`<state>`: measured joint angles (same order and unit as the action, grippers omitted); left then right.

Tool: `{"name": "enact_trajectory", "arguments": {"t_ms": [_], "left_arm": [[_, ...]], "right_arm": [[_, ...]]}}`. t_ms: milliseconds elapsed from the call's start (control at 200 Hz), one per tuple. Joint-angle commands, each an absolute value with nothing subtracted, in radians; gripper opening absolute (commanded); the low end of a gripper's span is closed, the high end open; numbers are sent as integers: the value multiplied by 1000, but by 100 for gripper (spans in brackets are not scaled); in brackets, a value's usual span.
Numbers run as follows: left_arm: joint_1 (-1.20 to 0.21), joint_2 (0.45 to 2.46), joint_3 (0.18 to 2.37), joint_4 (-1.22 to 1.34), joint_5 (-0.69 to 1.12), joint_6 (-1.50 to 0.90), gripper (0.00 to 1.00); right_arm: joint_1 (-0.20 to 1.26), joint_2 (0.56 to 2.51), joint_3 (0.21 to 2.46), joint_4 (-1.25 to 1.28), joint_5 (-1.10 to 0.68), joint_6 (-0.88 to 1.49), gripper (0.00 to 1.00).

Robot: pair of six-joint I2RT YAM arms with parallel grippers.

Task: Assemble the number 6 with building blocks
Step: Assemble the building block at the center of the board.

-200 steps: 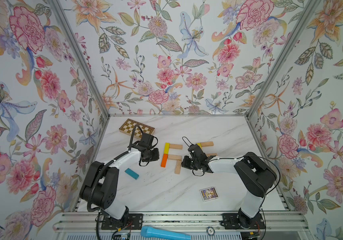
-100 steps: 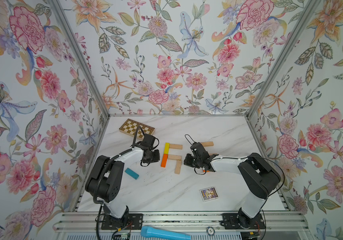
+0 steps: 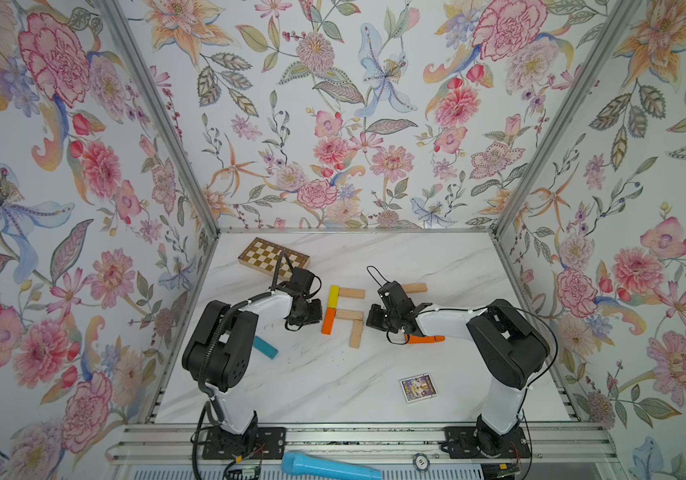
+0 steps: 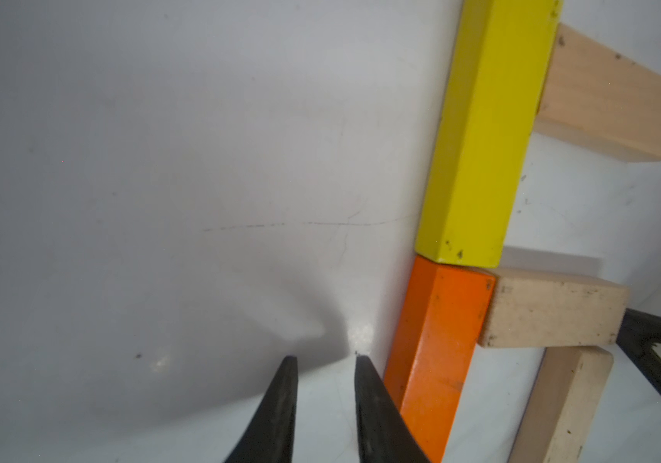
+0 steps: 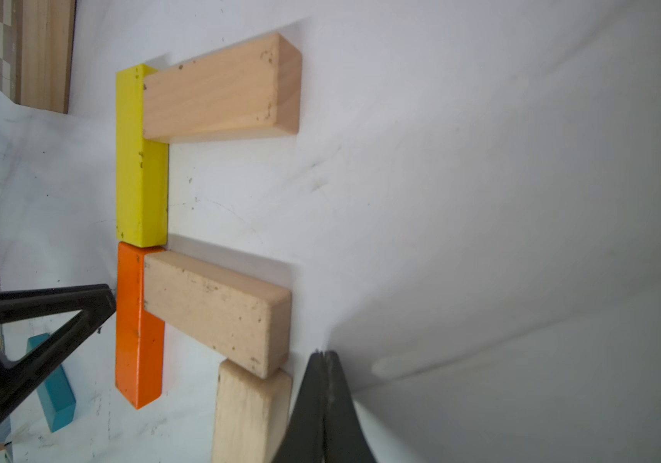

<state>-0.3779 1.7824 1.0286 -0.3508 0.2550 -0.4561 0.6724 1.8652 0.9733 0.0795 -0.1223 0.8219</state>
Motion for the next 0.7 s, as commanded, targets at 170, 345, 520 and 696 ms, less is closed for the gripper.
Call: {"name": "enact_trajectory", "arguments": {"t_ms": [170,345,520,696], "left_arm": [[-383,1810,1052,-345,245,-440,29],[-383,1817,1054,-346,247,-437,29],[-383,1823,1057,-345,248,-436,28],[-383,1827,1058,-346,249,-433,28]], "right_arm": [[675,1933,1031,49,-135,800,2],[678,1941,1042,49,-142,800,2],[679,1942,1043,47,-144,800,2],[680,1935,1034,45,-143,802,2]]}}
